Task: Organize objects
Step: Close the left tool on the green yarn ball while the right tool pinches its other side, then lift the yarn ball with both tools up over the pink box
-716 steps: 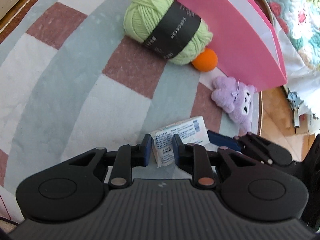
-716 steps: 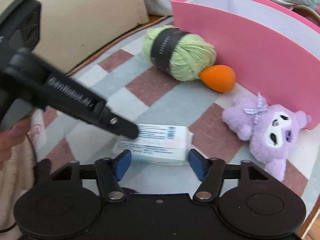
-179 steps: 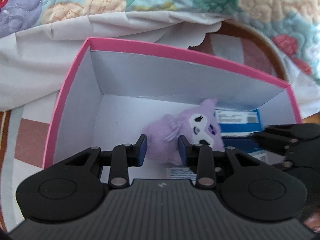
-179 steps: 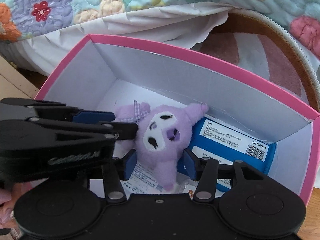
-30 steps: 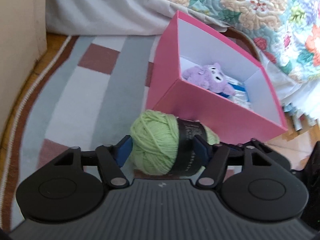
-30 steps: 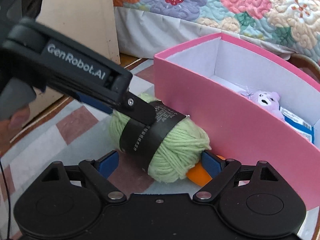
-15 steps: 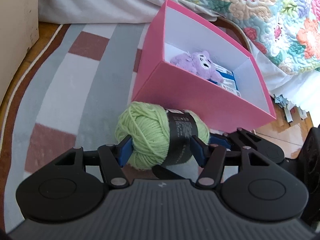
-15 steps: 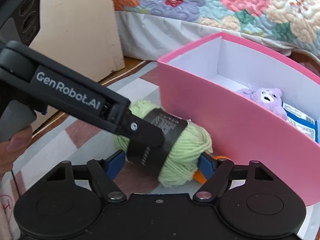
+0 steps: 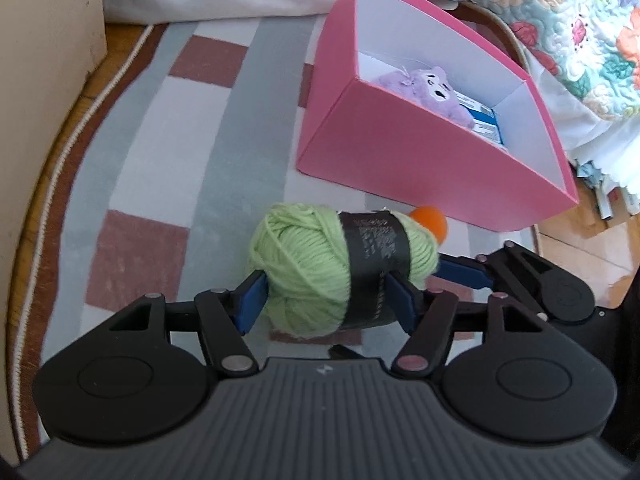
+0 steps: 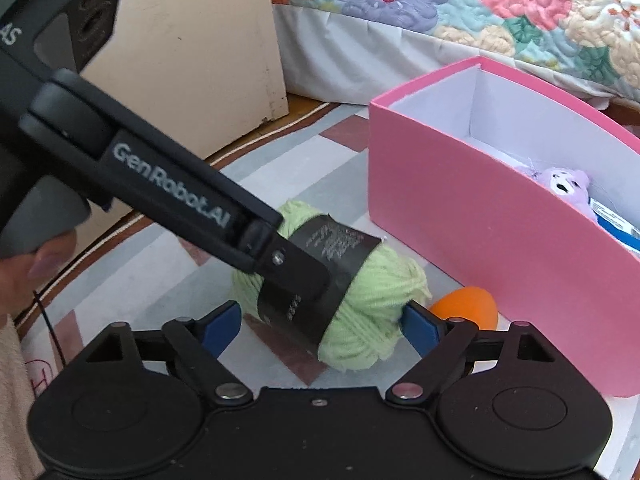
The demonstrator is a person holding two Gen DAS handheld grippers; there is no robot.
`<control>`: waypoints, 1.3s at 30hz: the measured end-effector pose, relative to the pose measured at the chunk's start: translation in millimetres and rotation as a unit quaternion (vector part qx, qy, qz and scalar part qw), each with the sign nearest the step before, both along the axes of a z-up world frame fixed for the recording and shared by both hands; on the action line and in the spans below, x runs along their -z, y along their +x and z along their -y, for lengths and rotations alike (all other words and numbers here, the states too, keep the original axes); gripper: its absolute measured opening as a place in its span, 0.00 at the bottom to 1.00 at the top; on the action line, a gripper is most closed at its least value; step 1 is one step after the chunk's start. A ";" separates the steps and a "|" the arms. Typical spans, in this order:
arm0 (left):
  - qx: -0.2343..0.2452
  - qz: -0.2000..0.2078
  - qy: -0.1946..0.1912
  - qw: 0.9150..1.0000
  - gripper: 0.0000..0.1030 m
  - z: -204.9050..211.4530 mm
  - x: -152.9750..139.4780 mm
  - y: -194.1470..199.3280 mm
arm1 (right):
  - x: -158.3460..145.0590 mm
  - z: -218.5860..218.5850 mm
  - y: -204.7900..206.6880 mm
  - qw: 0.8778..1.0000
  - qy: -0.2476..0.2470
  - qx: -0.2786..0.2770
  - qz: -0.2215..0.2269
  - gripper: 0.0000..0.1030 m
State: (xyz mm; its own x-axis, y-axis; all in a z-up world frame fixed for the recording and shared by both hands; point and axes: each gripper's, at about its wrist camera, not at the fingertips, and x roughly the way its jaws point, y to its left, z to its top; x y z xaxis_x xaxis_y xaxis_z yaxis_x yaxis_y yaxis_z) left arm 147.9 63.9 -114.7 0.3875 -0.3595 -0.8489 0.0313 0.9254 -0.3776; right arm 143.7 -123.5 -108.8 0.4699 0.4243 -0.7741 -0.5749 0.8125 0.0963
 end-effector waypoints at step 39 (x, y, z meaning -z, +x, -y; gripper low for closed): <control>-0.010 0.021 -0.006 1.000 0.51 18.6 -17.5 -39.5 | -8.9 11.5 -16.7 0.999 0.046 0.010 -0.019 0.69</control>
State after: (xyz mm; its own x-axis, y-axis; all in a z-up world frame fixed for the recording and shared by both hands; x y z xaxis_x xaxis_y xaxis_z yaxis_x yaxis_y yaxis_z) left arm 108.4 45.3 -97.2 0.4291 -0.3615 -0.8278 0.0294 0.9215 -0.3872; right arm 127.0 -135.0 -99.9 0.4502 0.4852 -0.7496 -0.5537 0.8103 0.1920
